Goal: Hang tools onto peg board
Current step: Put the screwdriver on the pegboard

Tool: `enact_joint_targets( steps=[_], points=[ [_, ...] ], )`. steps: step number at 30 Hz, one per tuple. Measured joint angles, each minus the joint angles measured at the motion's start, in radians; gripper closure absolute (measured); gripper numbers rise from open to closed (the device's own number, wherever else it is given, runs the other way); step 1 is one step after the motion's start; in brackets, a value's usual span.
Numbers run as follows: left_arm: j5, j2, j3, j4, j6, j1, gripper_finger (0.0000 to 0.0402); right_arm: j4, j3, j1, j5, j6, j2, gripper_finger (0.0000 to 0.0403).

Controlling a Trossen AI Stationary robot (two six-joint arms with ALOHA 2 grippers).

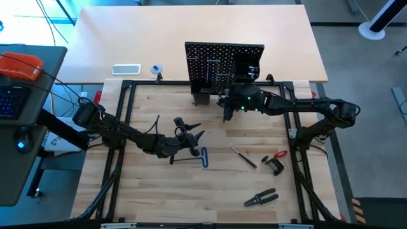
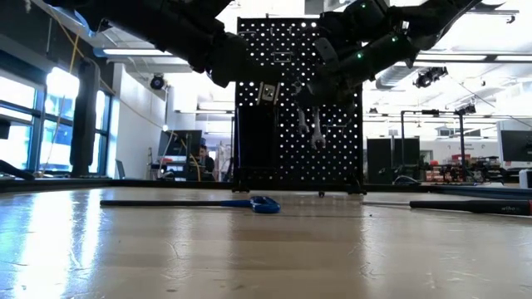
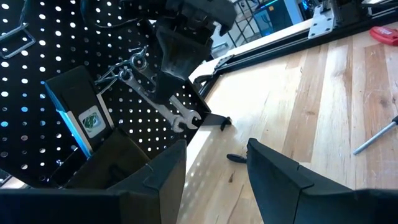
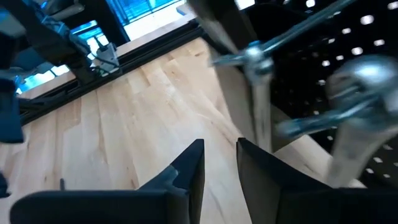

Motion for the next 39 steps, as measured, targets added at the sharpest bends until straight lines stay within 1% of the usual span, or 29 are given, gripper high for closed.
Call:
enact_joint_targets(
  steps=[5,9,13,24,29,31,34,39],
  points=[
    [0.0,0.0,0.0,-0.005,0.0,0.0,0.0243,-0.02,0.0,0.032,0.006,-0.002,0.0,0.0313],
    [-0.001,0.0,0.0,-0.017,0.0,-0.005,0.0243,-0.077,0.0,0.062,0.031,0.005,0.0,0.0313],
    [0.0,0.0,0.0,-0.037,0.0,-0.009,0.0243,-0.141,0.0,0.099,0.032,0.029,0.0,0.0313],
    [0.002,0.0,0.0,-0.085,-0.042,-0.015,0.0243,-0.291,0.0,0.236,0.093,0.082,0.0,0.0313],
    [0.027,0.0,0.0,-0.117,-0.075,-0.015,0.0243,-0.354,0.0,0.313,0.114,0.123,0.0,0.0313],
    [0.03,0.0,0.0,-0.127,-0.089,-0.015,0.0243,-0.373,0.0,0.346,0.135,0.139,0.0,0.0313],
    [0.067,0.0,0.0,-0.148,-0.118,-0.015,0.0243,-0.4,0.0,0.399,0.177,0.166,0.0,0.0313],
    [0.136,0.0,0.0,-0.191,-0.207,-0.008,0.0243,-0.441,0.0,0.494,0.32,0.252,0.008,0.0313]
  ],
)
